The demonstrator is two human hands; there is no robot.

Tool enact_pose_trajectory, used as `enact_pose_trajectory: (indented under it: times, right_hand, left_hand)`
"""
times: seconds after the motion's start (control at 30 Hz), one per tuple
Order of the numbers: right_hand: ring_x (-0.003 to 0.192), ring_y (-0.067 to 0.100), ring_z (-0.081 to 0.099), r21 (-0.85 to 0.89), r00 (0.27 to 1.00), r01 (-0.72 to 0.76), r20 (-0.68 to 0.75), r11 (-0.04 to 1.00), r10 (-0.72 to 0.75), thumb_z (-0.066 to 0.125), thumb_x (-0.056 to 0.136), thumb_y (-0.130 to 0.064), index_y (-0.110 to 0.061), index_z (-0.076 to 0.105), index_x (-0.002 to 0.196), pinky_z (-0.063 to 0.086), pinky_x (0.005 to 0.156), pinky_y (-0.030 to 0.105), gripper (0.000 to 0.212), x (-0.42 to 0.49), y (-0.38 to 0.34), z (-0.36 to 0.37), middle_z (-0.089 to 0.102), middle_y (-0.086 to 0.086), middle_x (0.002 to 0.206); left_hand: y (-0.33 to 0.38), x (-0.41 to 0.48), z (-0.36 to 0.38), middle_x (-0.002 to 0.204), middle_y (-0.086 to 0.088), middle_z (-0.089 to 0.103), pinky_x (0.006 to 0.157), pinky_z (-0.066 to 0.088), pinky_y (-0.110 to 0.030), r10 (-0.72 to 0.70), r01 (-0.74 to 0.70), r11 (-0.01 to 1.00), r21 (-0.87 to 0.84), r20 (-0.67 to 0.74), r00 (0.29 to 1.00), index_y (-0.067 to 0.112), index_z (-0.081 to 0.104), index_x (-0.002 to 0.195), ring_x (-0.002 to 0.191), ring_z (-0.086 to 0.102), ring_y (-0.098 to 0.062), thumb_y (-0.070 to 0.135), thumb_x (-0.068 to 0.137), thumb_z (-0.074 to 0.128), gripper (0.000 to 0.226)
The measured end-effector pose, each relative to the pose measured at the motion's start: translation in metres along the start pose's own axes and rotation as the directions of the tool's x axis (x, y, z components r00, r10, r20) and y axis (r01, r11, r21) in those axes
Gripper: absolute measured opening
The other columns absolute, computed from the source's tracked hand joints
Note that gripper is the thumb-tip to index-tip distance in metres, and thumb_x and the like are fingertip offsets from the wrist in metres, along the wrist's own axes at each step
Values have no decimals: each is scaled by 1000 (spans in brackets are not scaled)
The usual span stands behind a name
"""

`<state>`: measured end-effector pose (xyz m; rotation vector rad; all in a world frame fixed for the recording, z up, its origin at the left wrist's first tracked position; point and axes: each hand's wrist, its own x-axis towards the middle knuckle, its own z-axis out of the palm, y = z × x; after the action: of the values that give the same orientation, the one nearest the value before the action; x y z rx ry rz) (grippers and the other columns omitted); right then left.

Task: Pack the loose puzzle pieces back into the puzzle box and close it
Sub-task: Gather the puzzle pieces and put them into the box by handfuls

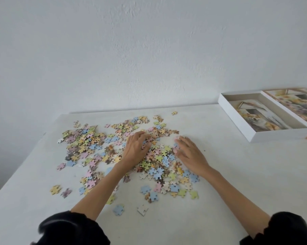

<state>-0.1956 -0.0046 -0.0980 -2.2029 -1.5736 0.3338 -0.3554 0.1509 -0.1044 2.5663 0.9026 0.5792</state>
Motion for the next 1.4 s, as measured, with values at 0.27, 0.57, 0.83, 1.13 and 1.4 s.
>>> enact_pose_trajectory:
  times: [0.27,0.57,0.83,1.13,1.4]
  right_hand:
    - [134,22,32,225,990,8,-140,974,24,45,95,-29,-18,44,132,27,107,37,39,80,23,-24,38,4,143]
    - [144,17,4,81,995,-85,66,993,80,31,95,-47,-21,14,147,5,116,38,60,144,29,-21,8,-1,156]
    - [143,12,-1,-67,973,159,179,985,-145,1,79,-72,-23,4,147,2,111,29,83,111,15,-9,1,-5,156]
    - [143,12,7,137,981,178,52,974,-187,34,95,-42,-25,26,143,10,113,33,52,80,-12,-9,21,-3,153]
    - [142,18,17,51,942,329,43,943,-332,20,84,-64,-24,29,141,10,114,35,70,95,-60,19,27,-1,151]
  left_hand:
    - [-6,-1,-8,141,-6,37,108,30,-34,-13,13,995,-97,-2,1000,15,46,130,131,35,-20,28,95,45,37]
    - [-13,-5,-9,138,-4,41,101,36,-27,-7,6,999,-38,-24,1000,16,48,128,124,42,-17,31,96,42,36]
    - [-15,-4,-6,135,-3,43,99,38,-26,8,-9,1000,-21,-53,999,15,49,127,121,44,-15,32,96,42,36]
    - [-10,-4,-15,131,-5,46,100,37,-25,-4,-6,993,-122,-82,997,11,52,124,120,43,-15,24,96,44,31]
    - [-37,-23,-67,121,-6,56,89,29,0,-73,15,982,-186,-308,949,7,62,110,111,48,-10,10,93,50,21]
